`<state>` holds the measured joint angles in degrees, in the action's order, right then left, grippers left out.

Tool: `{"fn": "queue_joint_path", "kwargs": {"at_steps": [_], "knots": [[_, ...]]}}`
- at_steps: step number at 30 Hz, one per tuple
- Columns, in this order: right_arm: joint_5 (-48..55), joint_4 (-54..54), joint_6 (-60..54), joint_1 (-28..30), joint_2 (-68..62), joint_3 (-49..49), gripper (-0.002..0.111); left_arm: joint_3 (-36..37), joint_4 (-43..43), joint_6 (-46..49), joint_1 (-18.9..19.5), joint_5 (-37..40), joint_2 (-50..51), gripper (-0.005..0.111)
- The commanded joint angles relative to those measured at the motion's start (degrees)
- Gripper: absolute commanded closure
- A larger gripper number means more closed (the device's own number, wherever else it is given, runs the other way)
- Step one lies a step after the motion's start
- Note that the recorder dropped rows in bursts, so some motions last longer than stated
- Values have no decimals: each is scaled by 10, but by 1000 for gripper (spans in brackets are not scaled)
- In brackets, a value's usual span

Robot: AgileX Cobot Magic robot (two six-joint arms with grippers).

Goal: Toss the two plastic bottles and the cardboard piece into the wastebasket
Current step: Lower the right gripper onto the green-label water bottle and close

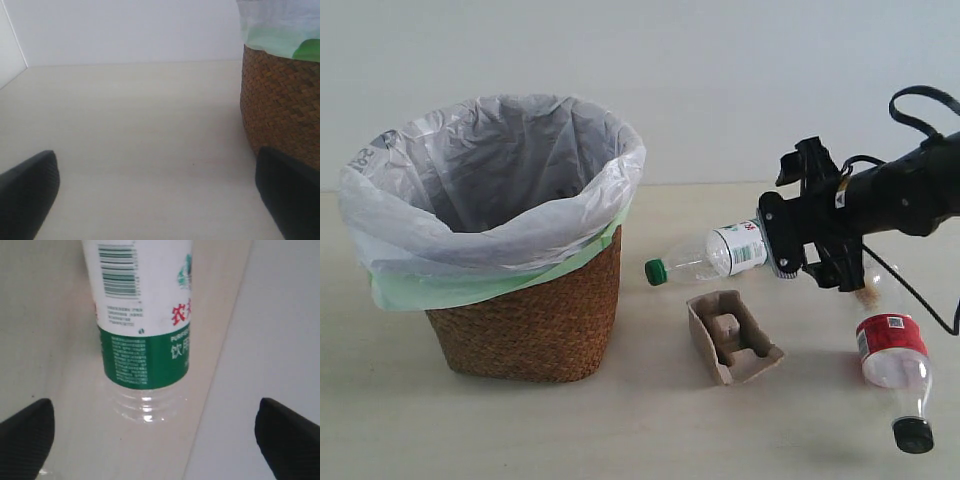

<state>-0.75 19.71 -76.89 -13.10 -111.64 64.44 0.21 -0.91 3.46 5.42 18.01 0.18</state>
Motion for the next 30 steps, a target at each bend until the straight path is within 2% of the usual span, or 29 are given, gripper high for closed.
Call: {"fn": "queue_joint_path", "kwargs": {"at_steps": [1,20,30], "knots": [[-6,18,-8,-1,-18,16,3,-2,-1,-5,-3,-4,-2,-1],[-14,18,17,-1,-110,105,3,-2,-1,-5,-3,-4,-2,-1],[-58,18,13,-1,-140,105,3,-2,-1,-5,-3,-4,-2,-1]]}}
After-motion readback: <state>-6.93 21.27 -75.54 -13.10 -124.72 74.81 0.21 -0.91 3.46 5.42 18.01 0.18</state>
